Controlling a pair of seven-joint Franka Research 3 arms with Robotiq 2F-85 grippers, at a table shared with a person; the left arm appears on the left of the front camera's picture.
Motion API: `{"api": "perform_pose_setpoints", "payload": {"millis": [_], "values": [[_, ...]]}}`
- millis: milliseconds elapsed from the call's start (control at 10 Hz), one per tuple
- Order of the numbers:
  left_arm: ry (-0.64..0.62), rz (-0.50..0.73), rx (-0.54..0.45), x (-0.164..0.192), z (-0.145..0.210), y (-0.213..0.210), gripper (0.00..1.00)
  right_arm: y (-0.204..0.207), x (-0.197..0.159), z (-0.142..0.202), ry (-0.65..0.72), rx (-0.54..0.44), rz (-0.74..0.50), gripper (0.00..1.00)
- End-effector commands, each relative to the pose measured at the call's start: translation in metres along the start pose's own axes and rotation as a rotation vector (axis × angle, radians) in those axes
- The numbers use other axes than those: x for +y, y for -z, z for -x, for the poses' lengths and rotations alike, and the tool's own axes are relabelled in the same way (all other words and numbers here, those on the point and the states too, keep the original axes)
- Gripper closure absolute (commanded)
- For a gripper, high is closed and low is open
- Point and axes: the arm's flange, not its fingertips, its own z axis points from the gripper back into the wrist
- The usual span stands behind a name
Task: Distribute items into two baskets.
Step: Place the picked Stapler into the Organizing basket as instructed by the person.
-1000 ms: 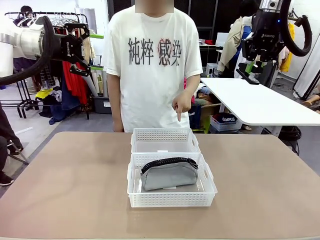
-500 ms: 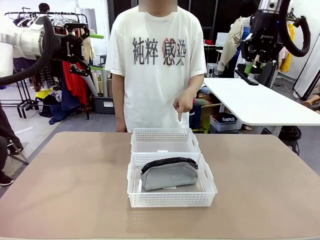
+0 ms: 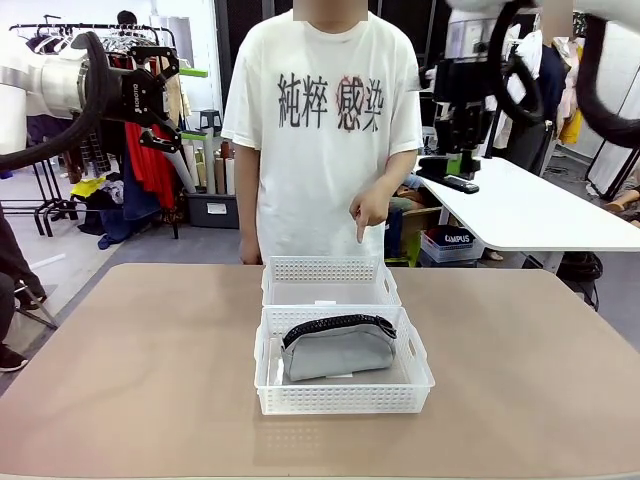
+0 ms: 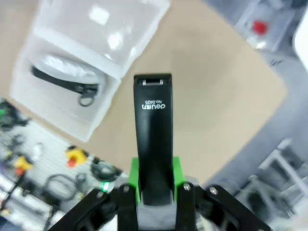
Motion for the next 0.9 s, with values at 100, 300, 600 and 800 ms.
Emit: {"api": "perform_pose_setpoints", "payload": {"millis": [100, 300, 600, 800], "values": [[0.000, 0.005, 0.007, -0.001, 0.001, -0.002, 0.00, 0.001, 0.021, -0.044, -0.238, 0.042, 0.120, 1.00], [0.000, 0.005, 0.007, -0.001, 0.001, -0.002, 0.00, 0.023, 0.041, -0.070, -0.338, 0.027, 0.127, 1.00], [0.000, 0.005, 0.007, -0.001, 0.001, -0.002, 0.00, 0.061, 0.065, -0.094, -0.538, -0.028, 0.087, 1.00], [0.000, 0.005, 0.007, -0.001, 0.001, -0.002, 0.00, 0.080, 0.074, -0.099, -0.615, -0.013, 0.100, 1.00]]}}
